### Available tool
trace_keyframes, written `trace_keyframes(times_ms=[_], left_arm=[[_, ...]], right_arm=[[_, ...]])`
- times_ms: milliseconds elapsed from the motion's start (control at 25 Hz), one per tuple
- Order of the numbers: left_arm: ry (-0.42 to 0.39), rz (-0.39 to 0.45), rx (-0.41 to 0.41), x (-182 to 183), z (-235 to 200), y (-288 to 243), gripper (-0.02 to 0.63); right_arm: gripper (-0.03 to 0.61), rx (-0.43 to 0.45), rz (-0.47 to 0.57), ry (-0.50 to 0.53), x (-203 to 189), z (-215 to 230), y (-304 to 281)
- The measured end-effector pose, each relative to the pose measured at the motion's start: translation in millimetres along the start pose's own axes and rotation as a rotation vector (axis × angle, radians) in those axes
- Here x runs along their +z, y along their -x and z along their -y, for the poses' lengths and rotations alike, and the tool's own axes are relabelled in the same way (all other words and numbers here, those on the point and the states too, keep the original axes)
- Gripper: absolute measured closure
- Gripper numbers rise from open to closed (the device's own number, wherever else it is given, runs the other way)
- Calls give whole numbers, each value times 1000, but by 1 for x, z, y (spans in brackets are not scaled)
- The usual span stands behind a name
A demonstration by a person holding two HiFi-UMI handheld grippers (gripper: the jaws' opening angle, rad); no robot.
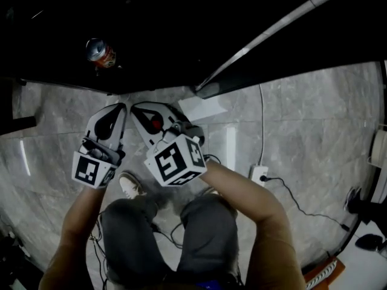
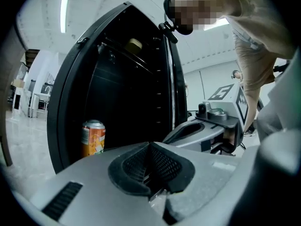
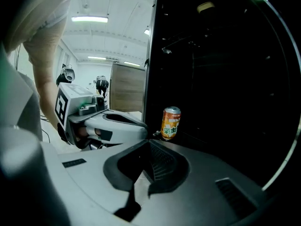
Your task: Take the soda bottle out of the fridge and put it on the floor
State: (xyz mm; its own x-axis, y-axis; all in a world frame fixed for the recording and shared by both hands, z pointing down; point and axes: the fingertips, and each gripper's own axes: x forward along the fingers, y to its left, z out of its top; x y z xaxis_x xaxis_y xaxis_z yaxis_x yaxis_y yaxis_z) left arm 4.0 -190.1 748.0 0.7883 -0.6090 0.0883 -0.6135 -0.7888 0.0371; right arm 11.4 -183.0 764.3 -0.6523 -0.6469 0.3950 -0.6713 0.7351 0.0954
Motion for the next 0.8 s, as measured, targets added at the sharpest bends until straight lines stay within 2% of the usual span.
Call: trace_keyframes(times_ms=[160, 400, 640, 800], left_arm=[[12, -51, 3, 37, 15, 8, 619], [39, -106, 2, 82, 34, 23, 619], [72, -135, 12, 142, 68, 34, 618], [129, -138, 20, 191, 88, 46, 619]], right_arm=[[578, -34, -35, -45, 17, 1, 30], [578, -150, -58, -81, 59, 22, 89], [578, -159, -65, -118, 110, 20, 129], [578, -172, -53, -162, 154, 18, 160]])
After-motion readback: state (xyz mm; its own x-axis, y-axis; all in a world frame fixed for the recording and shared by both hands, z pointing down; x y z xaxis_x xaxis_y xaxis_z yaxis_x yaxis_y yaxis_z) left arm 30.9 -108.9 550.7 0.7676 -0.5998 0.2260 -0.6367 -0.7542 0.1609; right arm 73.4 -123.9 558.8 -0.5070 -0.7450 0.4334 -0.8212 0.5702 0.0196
